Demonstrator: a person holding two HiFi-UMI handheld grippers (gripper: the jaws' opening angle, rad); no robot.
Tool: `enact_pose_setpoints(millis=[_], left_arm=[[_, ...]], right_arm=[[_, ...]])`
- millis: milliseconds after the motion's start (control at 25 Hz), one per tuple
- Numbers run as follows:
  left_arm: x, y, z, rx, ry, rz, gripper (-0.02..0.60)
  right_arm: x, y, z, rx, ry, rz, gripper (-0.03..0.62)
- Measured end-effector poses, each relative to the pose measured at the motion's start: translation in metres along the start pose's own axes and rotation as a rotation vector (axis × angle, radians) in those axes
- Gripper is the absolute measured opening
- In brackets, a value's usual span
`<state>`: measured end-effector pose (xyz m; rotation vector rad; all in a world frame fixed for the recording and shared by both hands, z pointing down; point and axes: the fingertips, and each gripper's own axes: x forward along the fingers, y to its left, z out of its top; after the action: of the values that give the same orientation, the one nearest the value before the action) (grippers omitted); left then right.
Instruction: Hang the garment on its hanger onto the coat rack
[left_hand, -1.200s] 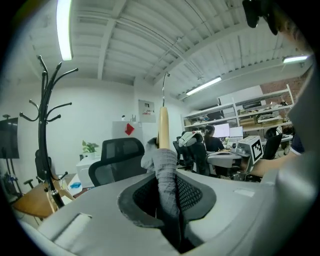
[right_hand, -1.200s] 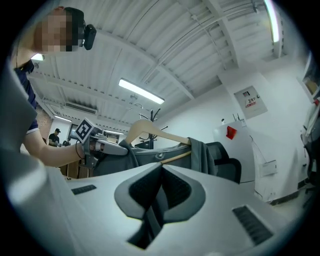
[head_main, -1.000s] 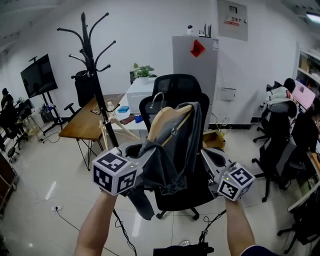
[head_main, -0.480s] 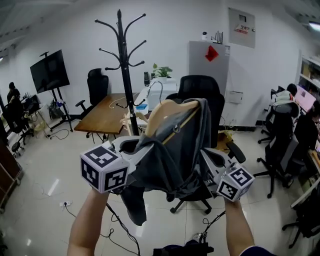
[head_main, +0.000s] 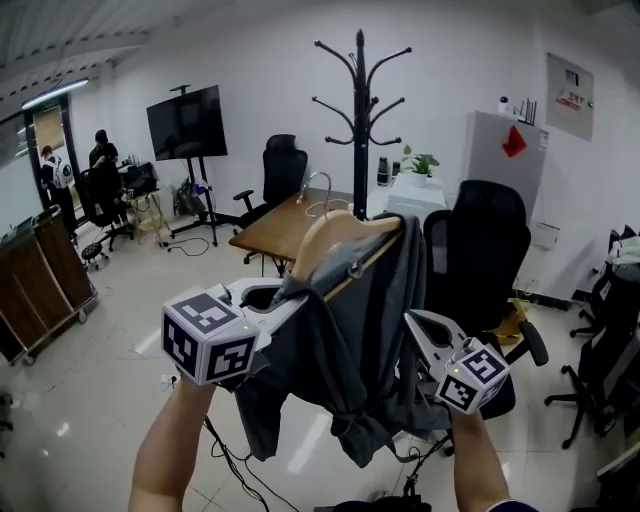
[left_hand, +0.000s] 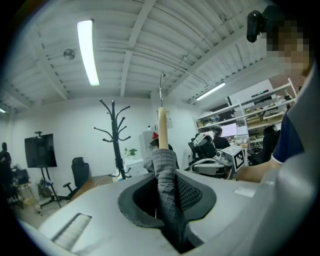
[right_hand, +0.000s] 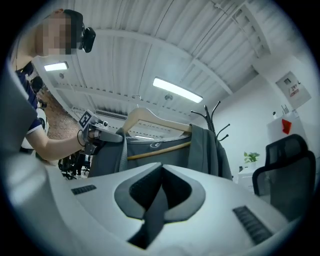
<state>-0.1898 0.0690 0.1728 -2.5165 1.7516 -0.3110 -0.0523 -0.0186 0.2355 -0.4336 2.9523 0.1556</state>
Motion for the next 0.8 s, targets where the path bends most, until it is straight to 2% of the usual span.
enact_pose_setpoints(millis=[160, 360, 560, 800], left_arm=[[-0.020, 0.032, -0.011, 0.019, 0.052, 0.072, 0.057], [-0.007, 0.064, -0.033, 0.047, 0.135, 0.105, 0.057], [0.023, 0.096, -0.055, 0.046, 0.174, 0.111, 0.057], [0.080, 0.140, -0.060, 0.052, 0.167, 0.079, 0.057]], right_arm=[[0.034, 0.022, -0.009, 0.020, 0.005, 0.068, 0.005], [0.058, 0.019, -0.018, 0.042, 0.010, 0.084, 0.005], [0.080, -0.003, -0.034, 0.048, 0.015, 0.082, 0.005], [0.110, -0.057, -0.052, 0.046, 0.005, 0.043, 0.005]])
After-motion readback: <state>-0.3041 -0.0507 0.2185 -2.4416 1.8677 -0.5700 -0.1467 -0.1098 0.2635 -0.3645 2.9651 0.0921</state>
